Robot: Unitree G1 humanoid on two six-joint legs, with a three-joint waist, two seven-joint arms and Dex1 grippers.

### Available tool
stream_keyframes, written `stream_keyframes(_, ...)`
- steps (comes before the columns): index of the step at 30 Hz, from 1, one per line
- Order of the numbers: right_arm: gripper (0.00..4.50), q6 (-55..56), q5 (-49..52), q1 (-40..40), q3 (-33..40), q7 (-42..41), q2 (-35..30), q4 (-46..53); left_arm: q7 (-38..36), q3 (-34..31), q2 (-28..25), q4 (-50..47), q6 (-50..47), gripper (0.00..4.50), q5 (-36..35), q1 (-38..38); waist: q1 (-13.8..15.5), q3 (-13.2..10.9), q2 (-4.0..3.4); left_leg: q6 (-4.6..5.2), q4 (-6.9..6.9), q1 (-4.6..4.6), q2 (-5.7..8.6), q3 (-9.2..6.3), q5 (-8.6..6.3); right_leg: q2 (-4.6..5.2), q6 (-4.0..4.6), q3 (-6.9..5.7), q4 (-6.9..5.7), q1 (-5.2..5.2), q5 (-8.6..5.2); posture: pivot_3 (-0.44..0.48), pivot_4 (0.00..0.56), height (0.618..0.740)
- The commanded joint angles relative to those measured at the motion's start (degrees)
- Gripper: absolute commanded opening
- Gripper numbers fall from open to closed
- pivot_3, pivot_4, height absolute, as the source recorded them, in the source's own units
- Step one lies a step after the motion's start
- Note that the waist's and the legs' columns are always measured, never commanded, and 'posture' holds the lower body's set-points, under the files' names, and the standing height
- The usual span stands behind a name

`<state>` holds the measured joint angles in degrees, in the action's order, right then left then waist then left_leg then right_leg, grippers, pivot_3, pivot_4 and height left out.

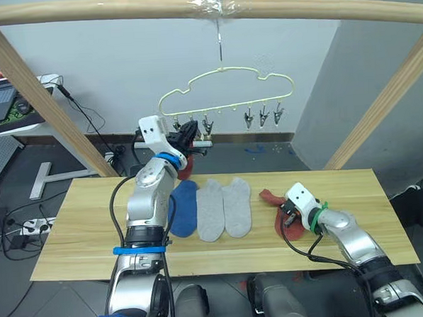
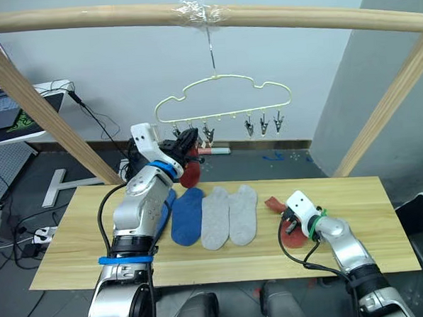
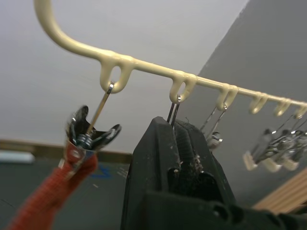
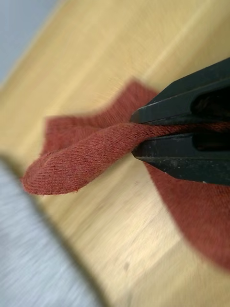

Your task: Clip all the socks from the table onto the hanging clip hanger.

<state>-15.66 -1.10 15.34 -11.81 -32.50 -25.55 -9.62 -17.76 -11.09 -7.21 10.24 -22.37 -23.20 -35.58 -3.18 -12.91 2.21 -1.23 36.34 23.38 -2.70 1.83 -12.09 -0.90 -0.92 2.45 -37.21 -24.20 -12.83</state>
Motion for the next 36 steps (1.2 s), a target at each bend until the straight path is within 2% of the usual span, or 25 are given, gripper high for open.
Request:
stream_keyframes(1,0.03,-2.38,0.64,0.49,-1.1,-1.28,0.86,13.93,4.2,-7.38,2.05,-3.05,-11.27,0.0,-11.93,-0.28,-0.17,0.0,0.0,0.0,0.0,-0.01,-0.02,-0.01,0.0,-0.02,0.0,-0.02,-0.01,0.01,0.0,-0.042,0.233,0.74)
stream_keyframes(5,0.03,-8.47,1.52,2.79,-2.9,0.98,6.55,19.51,6.33,-10.53,2.47,-4.83,-16.82,0.0,-18.54,0.14,-0.31,0.0,0.0,0.0,-0.04,-0.05,-0.06,-0.13,0.0,-0.09,0.0,-0.08,-0.02,0.02,-0.01,-0.042,0.233,0.74)
stream_keyframes(13,0.03,-10.96,-0.07,9.91,-2.73,7.58,15.87,19.38,7.5,-9.63,2.22,-7.98,-19.67,0.0,-22.16,1.0,0.0,0.0,0.02,-0.01,-0.03,0.02,0.06,-0.12,0.0,0.08,0.0,0.04,0.15,0.01,0.0,-0.03,0.225,0.74)
stream_keyframes(18,0.03,-6.38,-2.06,9.55,-3.47,8.09,14.3,18.62,7.73,-9.15,1.96,-9.85,-20.85,0.0,-23.57,2.58,0.16,0.0,0.02,-0.02,-0.1,0.09,0.05,-0.1,-0.01,0.09,0.0,-0.01,0.19,-0.05,-0.01,-0.017,0.219,0.74)
stream_keyframes(35,0.03,-6.21,-1.74,10.35,-3.68,8.48,17.2,17.87,7.27,-7.14,1.6,-12.34,-22.46,0.0,-26.28,3.76,0.1,0.0,0.02,-0.02,-0.12,0.08,0.06,-0.09,-0.01,0.04,0.01,-0.02,0.2,-0.05,-0.01,-0.013,0.205,0.74)
stream_keyframes(36,0.01,-6.38,-1.64,10.33,-3.64,8.4,17.25,17.88,6.96,-7.57,1.56,-12.75,-21.91,0.28,-26.71,3.96,0.11,0.01,0.02,-0.02,-0.12,0.08,0.06,-0.09,-0.01,0.04,0.01,-0.02,0.19,-0.06,-0.01,-0.013,0.205,0.74)
